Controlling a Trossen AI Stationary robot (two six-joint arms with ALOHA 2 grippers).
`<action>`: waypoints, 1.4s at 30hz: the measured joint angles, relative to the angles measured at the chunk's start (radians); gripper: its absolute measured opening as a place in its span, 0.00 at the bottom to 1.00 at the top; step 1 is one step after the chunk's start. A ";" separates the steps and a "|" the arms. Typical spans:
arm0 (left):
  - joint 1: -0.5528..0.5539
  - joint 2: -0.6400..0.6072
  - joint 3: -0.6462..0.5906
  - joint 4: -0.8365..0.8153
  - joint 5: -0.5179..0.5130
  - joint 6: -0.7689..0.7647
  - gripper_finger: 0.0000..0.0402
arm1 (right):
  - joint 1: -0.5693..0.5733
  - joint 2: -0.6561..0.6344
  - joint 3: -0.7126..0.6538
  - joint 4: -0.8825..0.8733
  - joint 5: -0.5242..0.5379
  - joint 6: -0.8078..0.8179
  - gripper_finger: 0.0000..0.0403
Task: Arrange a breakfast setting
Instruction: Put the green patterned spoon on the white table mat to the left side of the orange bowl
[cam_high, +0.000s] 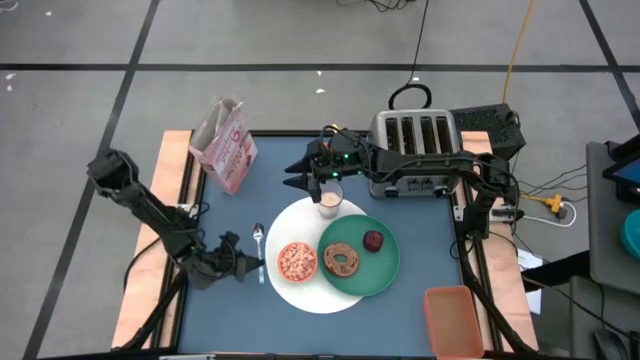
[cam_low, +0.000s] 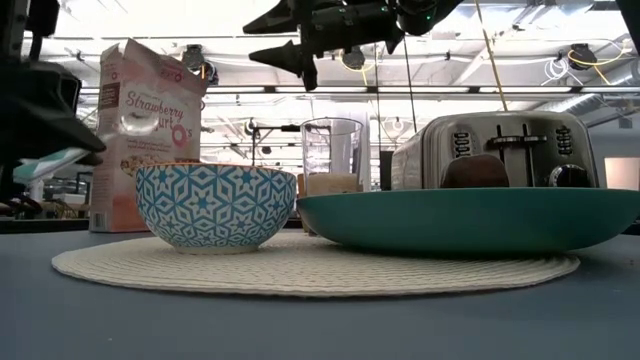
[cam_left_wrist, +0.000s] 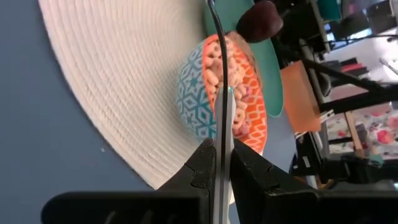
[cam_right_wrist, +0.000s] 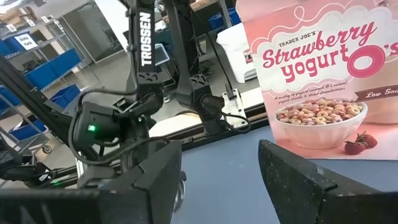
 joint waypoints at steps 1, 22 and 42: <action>0.000 0.012 0.000 0.008 0.008 -0.021 0.08 | 0.000 0.000 0.000 0.003 0.000 0.000 0.52; 0.174 0.135 0.001 0.023 0.302 -0.308 0.08 | 0.000 0.000 0.000 0.007 0.000 0.000 0.52; 0.300 0.135 0.005 -0.060 0.563 -0.442 0.08 | 0.000 0.000 0.000 0.005 0.000 0.000 0.52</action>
